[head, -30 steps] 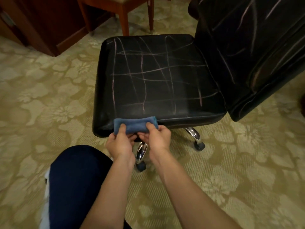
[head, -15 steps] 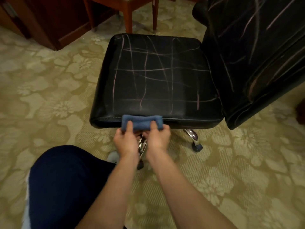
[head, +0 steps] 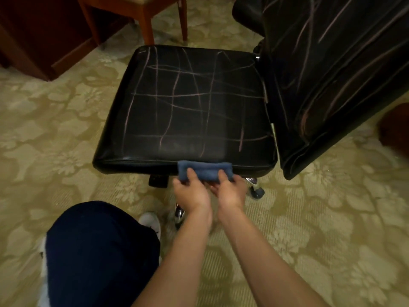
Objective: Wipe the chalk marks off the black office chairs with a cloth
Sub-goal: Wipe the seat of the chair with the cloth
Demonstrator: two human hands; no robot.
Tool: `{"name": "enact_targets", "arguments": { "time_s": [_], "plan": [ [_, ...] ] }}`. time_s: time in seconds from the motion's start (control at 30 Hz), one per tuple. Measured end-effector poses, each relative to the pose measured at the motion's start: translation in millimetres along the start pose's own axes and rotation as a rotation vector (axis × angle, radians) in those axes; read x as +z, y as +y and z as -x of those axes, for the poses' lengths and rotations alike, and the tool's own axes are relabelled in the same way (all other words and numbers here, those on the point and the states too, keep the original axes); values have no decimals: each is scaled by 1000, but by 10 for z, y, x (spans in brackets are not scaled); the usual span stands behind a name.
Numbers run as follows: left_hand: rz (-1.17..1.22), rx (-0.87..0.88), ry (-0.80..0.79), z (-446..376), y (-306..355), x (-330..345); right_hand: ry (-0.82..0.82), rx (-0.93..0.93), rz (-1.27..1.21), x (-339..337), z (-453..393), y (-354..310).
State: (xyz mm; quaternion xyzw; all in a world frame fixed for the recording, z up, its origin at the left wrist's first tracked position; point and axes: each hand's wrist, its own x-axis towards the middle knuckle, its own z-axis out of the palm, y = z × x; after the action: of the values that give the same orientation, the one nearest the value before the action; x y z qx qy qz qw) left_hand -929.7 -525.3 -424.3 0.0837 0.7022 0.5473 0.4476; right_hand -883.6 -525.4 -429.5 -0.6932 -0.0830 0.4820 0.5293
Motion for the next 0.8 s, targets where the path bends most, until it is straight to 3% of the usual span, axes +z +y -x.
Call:
{"name": "enact_targets", "arguments": {
  "time_s": [0.2,0.3,0.53,0.67,0.8],
  "plan": [
    [25,-145,-241,321,-222,379,133,-9,-170,-537,-318,-303],
    [139,-162,-167,180,-38,226,85,-13,-118,-267,-179,-241],
    [209,-107,24,-287,316,-338,-105,281,-200,453,309,8],
    [198,-79,71,-344,340,-340,-146,283,-178,447,342,-21],
    [97,-58,18,-122,173,-92,-107,194,-235,110,176,-175]
  ]
}}
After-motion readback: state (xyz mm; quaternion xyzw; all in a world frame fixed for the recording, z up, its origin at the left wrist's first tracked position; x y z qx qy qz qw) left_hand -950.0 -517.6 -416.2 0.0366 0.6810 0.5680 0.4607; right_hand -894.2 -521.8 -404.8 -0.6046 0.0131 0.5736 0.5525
